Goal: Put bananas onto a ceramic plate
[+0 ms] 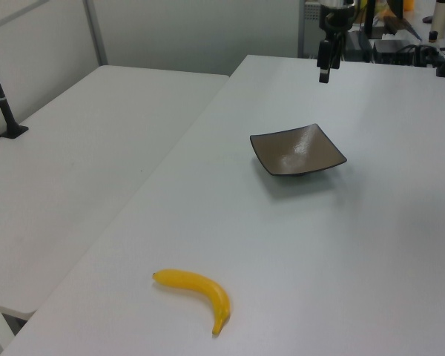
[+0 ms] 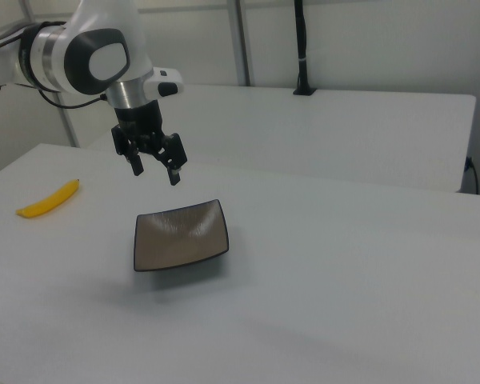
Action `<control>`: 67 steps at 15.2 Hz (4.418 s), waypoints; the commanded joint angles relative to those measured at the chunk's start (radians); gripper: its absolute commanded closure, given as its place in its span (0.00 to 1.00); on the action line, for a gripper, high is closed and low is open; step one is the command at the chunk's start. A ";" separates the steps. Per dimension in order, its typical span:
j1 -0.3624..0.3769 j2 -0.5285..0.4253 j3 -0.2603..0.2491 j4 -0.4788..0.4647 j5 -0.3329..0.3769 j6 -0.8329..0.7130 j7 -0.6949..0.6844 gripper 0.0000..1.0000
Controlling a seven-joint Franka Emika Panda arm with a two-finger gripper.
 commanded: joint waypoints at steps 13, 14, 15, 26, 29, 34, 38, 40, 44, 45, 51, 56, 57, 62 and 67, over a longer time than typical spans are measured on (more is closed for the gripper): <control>0.015 -0.017 0.003 -0.034 -0.020 0.035 -0.002 0.00; 0.017 -0.017 0.003 -0.034 -0.020 0.035 -0.002 0.00; 0.015 -0.017 0.003 -0.034 -0.020 0.035 -0.002 0.00; 0.017 -0.014 0.003 -0.032 -0.020 0.035 -0.001 0.00; 0.015 -0.012 0.005 -0.032 -0.020 0.037 -0.001 0.00; 0.017 -0.006 0.005 -0.032 -0.018 0.038 -0.001 0.00; 0.015 0.001 0.005 -0.040 -0.006 0.059 0.002 0.00; 0.015 0.006 0.005 -0.051 -0.005 0.082 0.004 0.00; 0.056 0.023 0.006 -0.051 0.003 0.110 0.054 0.00; 0.069 0.031 0.006 -0.051 0.003 0.134 0.084 0.00; 0.147 0.060 0.008 -0.043 0.077 0.308 0.283 0.00; 0.245 0.138 0.009 0.006 0.098 0.391 0.419 0.00; 0.270 0.170 0.009 0.038 0.091 0.397 0.450 0.00; 0.353 0.299 0.064 0.136 0.078 0.484 0.518 0.00; 0.471 0.460 0.083 0.260 0.000 0.543 0.651 0.00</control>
